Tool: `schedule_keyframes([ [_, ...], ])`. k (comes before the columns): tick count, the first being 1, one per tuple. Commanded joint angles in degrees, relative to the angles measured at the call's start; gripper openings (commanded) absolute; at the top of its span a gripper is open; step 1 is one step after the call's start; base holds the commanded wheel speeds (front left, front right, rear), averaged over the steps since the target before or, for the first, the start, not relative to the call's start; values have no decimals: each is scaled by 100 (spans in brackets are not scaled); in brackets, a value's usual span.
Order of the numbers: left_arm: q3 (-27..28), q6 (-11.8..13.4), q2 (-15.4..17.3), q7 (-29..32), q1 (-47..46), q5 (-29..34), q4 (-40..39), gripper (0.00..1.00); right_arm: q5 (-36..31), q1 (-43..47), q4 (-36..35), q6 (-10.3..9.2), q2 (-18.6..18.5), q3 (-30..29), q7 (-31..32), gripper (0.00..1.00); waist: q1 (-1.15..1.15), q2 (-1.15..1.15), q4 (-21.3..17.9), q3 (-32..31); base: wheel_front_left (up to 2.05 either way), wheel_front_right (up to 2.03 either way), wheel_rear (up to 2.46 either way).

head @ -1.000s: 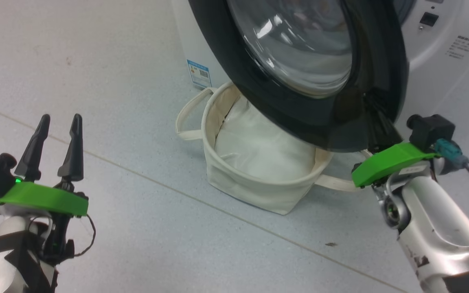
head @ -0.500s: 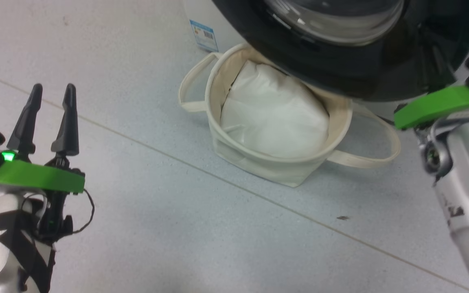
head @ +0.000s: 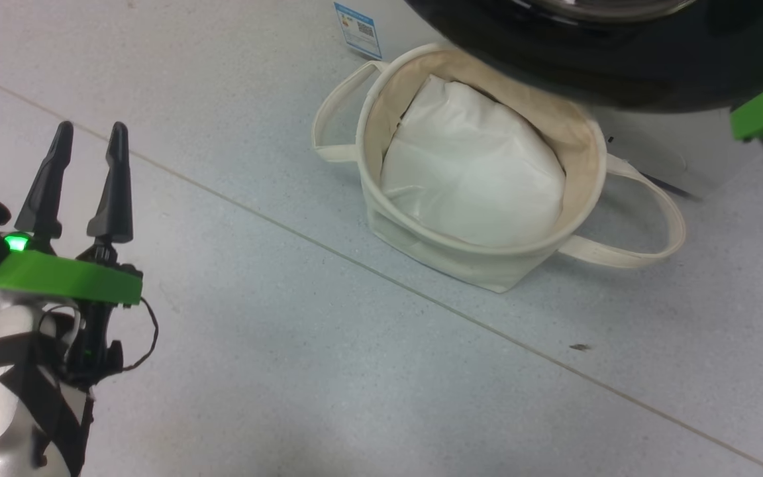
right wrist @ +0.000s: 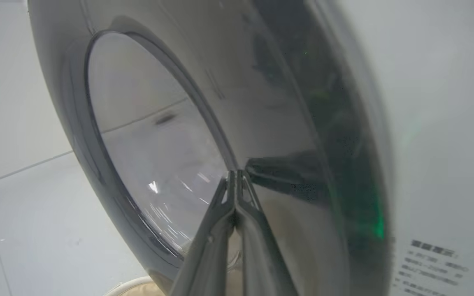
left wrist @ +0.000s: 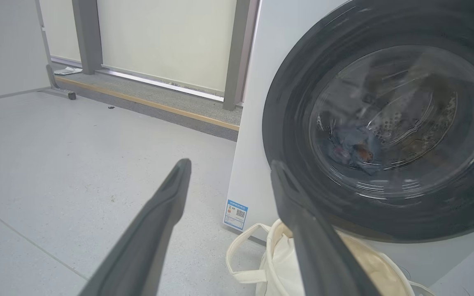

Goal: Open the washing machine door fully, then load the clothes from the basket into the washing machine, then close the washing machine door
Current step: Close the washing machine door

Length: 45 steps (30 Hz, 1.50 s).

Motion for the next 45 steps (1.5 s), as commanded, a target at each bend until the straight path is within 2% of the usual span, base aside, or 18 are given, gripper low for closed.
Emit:
schedule_keyframes([
  [1,216,-34,292,-34,-155,-50,-163,100,-134,-361,39,-3,-127,-251,-29,0,0,0,53,19,0,0,0],
  [5,203,-34,285,-34,-129,-64,-143,100,-377,-609,346,-3,-106,-646,-29,0,0,0,121,20,0,0,0],
  [15,206,-34,297,-34,-97,-41,-53,100,-687,-662,698,-3,224,-874,-29,0,0,0,87,-236,0,0,0],
  [16,204,-34,301,-34,-83,-37,-37,100,-679,-600,712,-3,260,-850,-29,11,0,0,62,-299,0,0,0],
  [17,205,-34,308,-34,-69,-37,-22,100,-660,-534,686,-3,300,-827,-29,71,0,0,29,-361,0,0,0],
  [18,204,-34,320,-34,-54,-35,-6,100,-651,-454,646,-3,334,-797,-29,100,0,0,-7,-423,0,0,0],
  [24,162,-34,391,-34,36,-44,85,100,-601,168,298,-3,570,-535,-29,100,0,0,-271,-813,0,0,0],
  [33,30,-34,471,-34,394,-107,255,100,-288,1446,-735,-3,813,-214,-29,100,0,0,-707,-1512,0,0,0],
  [45,42,-34,440,-34,1143,-182,263,100,-35,3256,-1733,-3,849,-846,-29,100,0,0,-1016,-2253,0,0,0],
])
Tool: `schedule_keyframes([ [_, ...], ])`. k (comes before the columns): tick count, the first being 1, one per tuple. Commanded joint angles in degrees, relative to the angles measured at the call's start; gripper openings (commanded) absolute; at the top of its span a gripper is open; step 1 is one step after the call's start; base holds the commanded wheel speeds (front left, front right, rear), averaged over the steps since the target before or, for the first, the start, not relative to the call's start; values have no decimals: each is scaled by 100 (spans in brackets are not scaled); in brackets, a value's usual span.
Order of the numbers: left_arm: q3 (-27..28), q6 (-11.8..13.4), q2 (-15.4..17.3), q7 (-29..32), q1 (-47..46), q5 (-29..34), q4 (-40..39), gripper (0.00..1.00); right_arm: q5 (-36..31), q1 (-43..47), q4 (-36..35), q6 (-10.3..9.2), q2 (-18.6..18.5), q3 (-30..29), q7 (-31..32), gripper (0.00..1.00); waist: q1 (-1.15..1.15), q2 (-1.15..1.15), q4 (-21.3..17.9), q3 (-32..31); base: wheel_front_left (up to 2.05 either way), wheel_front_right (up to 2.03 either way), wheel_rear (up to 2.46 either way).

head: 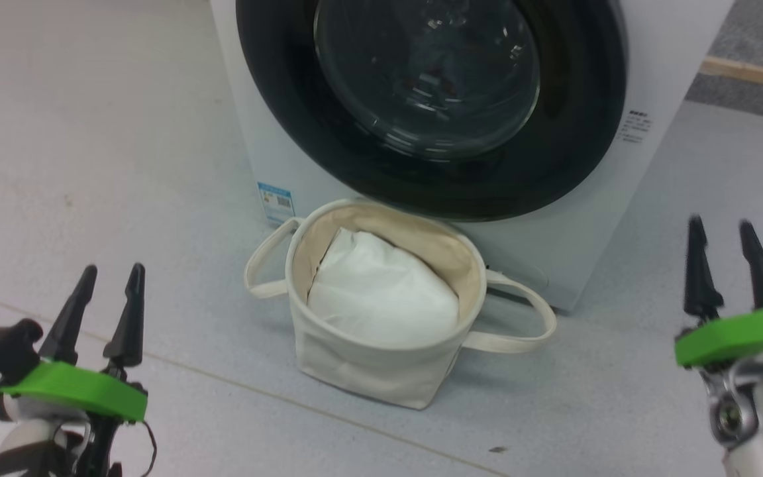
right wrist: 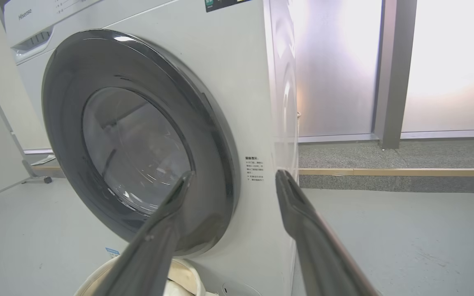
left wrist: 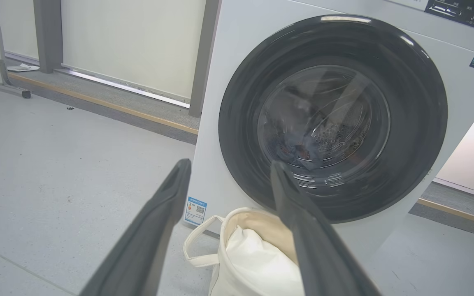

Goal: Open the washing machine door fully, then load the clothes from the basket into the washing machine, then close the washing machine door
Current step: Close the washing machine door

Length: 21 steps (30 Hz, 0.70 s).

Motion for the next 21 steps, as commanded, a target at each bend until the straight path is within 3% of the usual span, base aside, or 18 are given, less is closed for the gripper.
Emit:
schedule_keyframes([
  [1,241,-34,217,-34,-133,-37,-185,100,29,-34,-288,-2,-12,-4,-28,100,2,0,-76,-106,0,0,0],
  [21,447,-34,45,-34,259,39,-483,100,304,1034,-1141,-2,-91,266,-28,100,2,0,-147,-191,0,0,0],
])
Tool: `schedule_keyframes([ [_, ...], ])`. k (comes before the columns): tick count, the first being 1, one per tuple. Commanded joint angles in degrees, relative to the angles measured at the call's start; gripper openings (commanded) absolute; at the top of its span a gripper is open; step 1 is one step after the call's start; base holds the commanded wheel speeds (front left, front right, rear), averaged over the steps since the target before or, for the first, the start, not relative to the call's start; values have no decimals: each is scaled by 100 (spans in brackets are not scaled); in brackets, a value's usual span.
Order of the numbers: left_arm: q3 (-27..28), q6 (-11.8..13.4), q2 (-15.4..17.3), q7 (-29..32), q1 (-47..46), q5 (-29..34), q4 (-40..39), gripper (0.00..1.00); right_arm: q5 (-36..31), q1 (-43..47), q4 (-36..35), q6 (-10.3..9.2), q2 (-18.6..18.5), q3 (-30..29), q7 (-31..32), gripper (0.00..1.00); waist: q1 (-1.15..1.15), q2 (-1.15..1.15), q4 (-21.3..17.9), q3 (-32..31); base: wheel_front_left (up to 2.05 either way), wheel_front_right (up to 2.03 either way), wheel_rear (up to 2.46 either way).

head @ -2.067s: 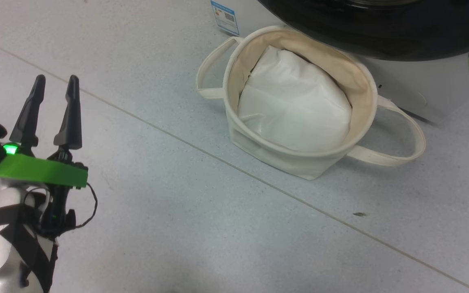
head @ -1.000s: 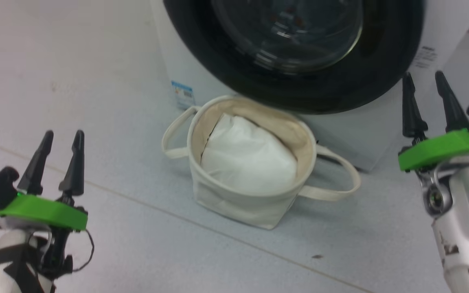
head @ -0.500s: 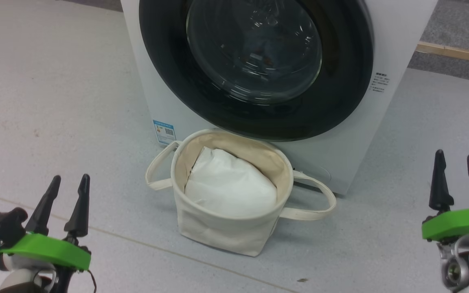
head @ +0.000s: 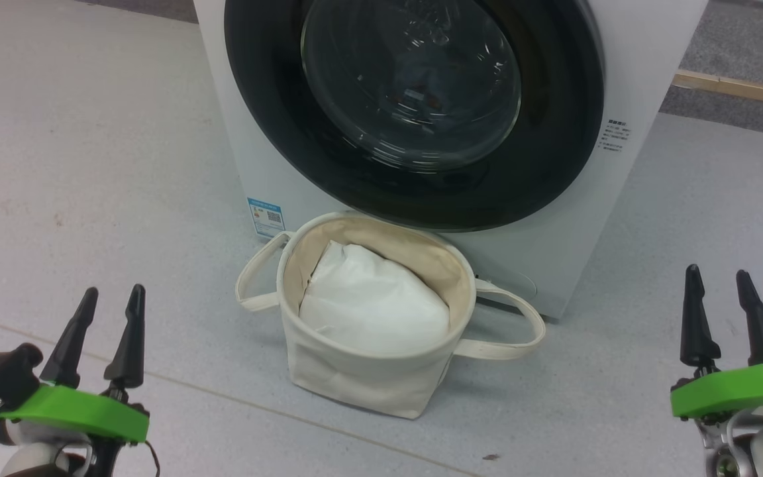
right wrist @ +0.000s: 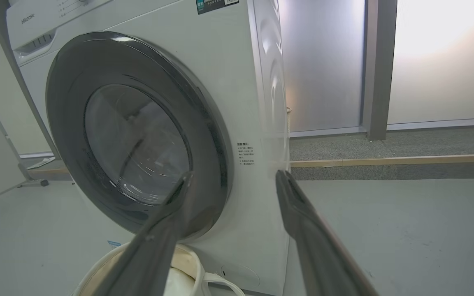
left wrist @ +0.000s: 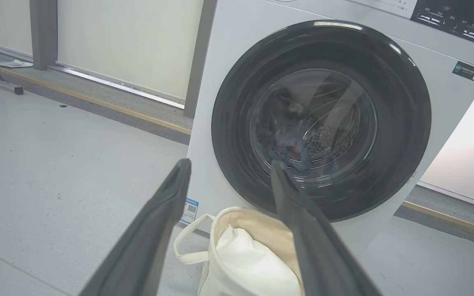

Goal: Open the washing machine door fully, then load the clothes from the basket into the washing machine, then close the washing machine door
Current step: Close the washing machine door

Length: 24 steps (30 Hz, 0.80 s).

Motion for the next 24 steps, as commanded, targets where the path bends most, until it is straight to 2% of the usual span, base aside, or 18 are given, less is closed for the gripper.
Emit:
schedule_keyframes([
  [1,263,-34,145,-34,-188,37,-198,100,55,-39,-215,-2,-103,140,-28,100,0,0,1,0,0,0,0],
  [24,90,-34,152,18,-298,-288,107,100,176,81,-113,-2,-35,367,-28,100,0,0,21,-60,0,0,0],
])
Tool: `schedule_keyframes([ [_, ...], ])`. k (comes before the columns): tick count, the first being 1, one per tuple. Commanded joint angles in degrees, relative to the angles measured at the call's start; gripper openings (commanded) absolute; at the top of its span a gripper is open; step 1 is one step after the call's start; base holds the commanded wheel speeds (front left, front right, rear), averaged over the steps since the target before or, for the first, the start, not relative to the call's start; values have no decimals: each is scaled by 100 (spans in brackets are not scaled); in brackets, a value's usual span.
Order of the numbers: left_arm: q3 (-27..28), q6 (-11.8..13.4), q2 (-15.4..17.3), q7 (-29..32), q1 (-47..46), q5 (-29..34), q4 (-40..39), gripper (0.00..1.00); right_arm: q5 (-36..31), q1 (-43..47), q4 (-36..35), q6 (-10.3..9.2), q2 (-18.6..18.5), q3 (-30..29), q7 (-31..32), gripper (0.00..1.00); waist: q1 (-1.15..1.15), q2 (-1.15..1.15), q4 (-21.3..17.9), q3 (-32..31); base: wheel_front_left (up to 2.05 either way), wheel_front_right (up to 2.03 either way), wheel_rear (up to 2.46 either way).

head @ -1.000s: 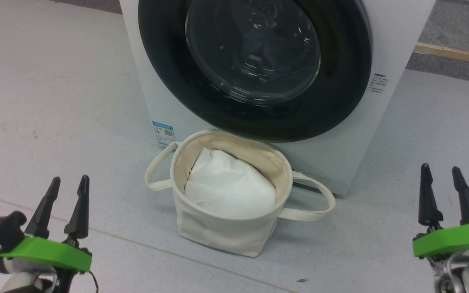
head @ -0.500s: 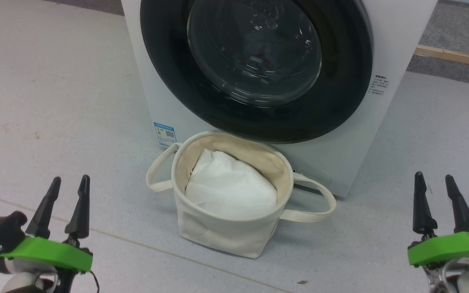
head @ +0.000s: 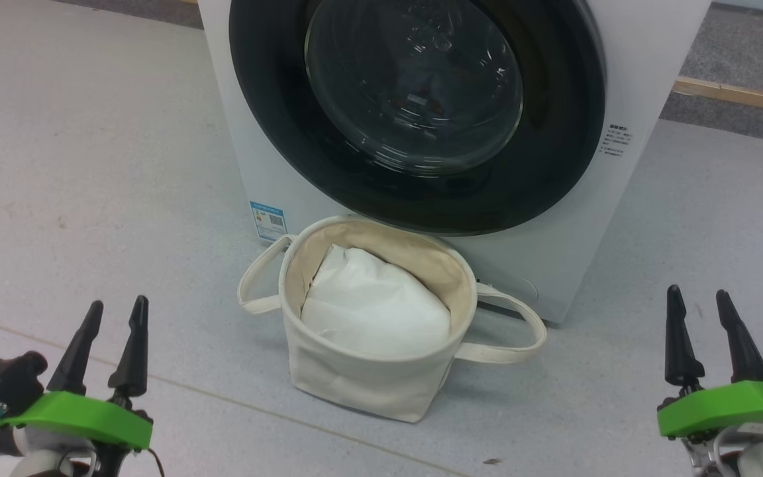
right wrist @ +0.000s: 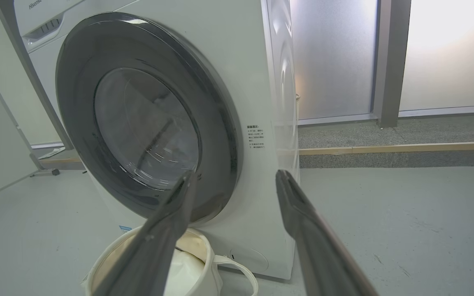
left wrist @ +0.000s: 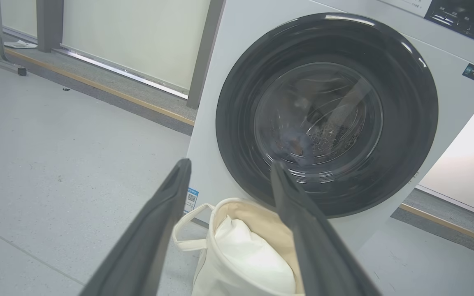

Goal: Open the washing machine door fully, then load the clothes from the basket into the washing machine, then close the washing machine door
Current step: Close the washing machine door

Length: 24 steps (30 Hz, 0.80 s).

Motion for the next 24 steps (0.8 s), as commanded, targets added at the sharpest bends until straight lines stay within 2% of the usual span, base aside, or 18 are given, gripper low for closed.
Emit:
schedule_keyframes([
  [1,162,-34,186,-8,-300,-37,-127,100,42,-115,-140,-2,-43,142,-28,100,0,0,-7,-1,0,0,0],
  [24,-5,-34,255,-22,-424,-173,48,100,87,-232,-45,-2,-54,308,-28,100,0,0,-8,9,0,0,0],
])
